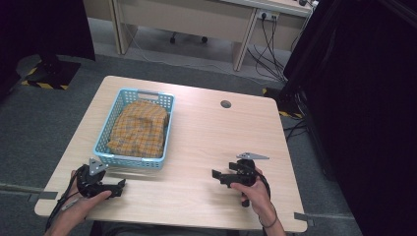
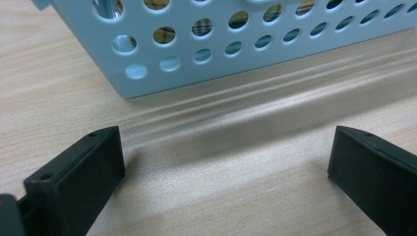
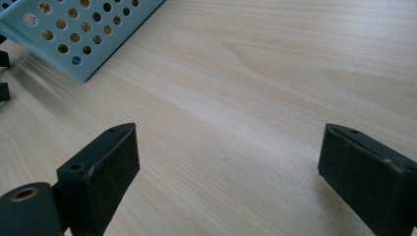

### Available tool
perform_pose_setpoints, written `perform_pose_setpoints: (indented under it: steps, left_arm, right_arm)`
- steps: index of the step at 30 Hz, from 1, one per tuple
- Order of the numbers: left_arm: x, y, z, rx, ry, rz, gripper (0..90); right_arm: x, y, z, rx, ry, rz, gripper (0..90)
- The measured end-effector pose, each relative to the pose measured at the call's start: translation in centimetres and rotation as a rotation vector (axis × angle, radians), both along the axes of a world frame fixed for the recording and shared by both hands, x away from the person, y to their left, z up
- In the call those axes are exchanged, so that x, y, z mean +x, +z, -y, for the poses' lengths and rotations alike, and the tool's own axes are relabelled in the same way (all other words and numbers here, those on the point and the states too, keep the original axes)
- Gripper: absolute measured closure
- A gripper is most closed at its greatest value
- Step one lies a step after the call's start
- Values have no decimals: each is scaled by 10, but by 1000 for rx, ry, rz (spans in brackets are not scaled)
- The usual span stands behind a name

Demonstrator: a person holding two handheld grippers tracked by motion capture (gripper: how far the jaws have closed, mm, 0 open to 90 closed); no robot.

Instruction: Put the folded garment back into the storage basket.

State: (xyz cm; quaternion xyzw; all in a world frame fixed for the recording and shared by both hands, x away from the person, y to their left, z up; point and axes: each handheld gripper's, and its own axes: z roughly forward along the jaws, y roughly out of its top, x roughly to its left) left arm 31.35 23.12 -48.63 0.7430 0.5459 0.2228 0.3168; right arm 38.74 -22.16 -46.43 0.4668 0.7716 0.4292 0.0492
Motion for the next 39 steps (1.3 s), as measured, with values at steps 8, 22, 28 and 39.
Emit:
perform_pose_setpoints:
  steps: [8,22,28,39]
  left_arm:
    - [0,0,0,0,0,0,0]
    - [0,0,0,0,0,0,0]
    - [0,0,0,0,0,0,0]
    - [0,0,0,0,0,0,0]
  right_arm:
    - [-3,-1,3,-1,-7,-5,91]
    - [-9,-3,12,-11,-24,-2,91]
    - [-12,-5,14,-12,-25,-3,91]
    - [-15,-6,20,-10,-38,-5,91]
